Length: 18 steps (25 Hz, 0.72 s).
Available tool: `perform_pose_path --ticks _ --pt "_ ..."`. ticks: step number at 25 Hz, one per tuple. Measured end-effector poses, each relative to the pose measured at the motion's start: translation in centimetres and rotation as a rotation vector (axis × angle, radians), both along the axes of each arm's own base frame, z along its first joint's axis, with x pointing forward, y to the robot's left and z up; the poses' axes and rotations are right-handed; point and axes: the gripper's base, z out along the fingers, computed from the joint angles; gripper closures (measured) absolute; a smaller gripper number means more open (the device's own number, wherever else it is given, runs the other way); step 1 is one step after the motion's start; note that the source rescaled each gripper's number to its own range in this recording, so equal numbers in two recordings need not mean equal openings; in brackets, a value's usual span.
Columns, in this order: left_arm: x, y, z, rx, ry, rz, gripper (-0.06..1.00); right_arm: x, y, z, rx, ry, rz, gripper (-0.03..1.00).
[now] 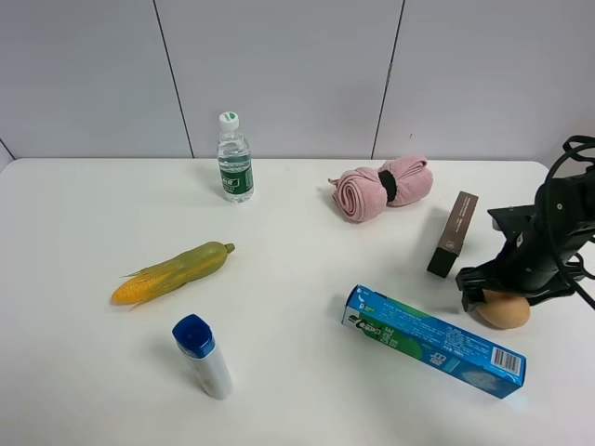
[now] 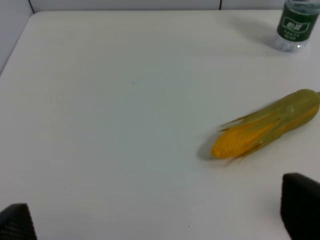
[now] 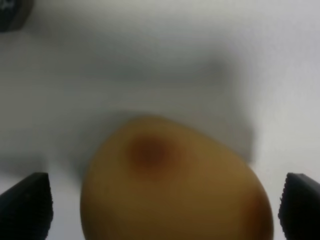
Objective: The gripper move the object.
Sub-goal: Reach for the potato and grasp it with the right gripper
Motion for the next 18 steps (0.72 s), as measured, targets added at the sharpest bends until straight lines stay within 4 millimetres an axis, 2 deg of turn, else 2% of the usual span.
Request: perform_pose_path --ticks 5,8,10,15,16,18 --pt "0.00 0.00 0.00 0.000 0.000 0.000 -0.06 -0.09 0.09 -1.00 0.012 0.040 -0.021 0.08" --pt "0.00 0.00 0.00 0.000 0.000 0.000 -0.06 -0.11 0.12 -1.03 0.015 0.042 -0.025 0.16" --pt "0.00 0.00 0.00 0.000 0.000 0.000 -0.06 -0.18 0.11 -1.03 0.014 0.050 -0.026 0.29" --pt "0.00 0.00 0.00 0.000 0.000 0.000 -0.06 -0.34 0.09 -0.91 0.013 0.065 -0.033 0.74" --pt "0.00 0.00 0.00 0.000 0.000 0.000 -0.06 -0.34 0.09 -0.91 0.013 0.065 -0.033 0.74" --pt "0.00 0.00 0.00 0.000 0.000 0.000 -0.06 -0.36 0.12 -0.50 0.017 0.060 -0.043 0.87"
